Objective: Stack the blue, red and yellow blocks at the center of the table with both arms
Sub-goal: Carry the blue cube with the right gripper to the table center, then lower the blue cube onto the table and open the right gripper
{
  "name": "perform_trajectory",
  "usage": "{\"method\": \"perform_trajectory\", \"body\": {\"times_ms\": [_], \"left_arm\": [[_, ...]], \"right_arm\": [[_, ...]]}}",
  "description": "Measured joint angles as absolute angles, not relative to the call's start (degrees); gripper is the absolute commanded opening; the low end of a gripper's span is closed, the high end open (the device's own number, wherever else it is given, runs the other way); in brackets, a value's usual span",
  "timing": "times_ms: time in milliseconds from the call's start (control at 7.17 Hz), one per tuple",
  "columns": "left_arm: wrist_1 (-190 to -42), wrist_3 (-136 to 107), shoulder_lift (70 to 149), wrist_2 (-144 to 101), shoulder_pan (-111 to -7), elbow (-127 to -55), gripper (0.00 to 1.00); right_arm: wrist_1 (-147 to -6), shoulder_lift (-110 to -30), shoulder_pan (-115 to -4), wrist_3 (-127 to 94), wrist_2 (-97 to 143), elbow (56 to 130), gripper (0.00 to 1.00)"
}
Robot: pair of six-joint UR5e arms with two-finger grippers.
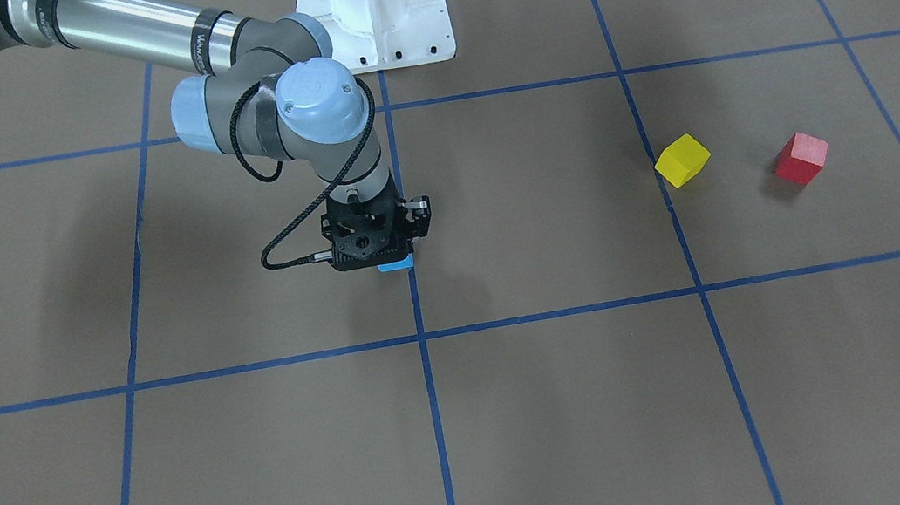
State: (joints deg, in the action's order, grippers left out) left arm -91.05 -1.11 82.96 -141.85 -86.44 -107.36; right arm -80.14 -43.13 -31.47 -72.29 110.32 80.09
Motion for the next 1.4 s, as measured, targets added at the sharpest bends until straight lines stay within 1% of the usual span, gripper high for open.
{"method": "perform_trajectory", "body": {"times_ms": [558, 698, 837, 1395], "left_arm": [[-91.05, -2.17, 82.97, -141.85, -86.43, -107.44, 1.0], [-91.05, -2.25, 82.97, -141.85, -86.43, -107.47, 1.0], [-91.05, -2.45, 82.97, -141.85, -86.46, -107.57, 0.99], [-91.22, -5.6, 83.34, -141.66, -85.63, -107.0, 0.99]], "right_arm": [[-78.7, -41.88, -29.97, -74.74, 108.55, 78.15, 0.0], [-78.33, -41.92, -29.64, -74.89, 108.12, 78.01, 0.96], [-78.22, -41.93, -29.53, -74.8, 107.91, 78.0, 1.0], [-78.36, -42.16, -29.75, -70.92, 108.24, 78.96, 1.0]]}}
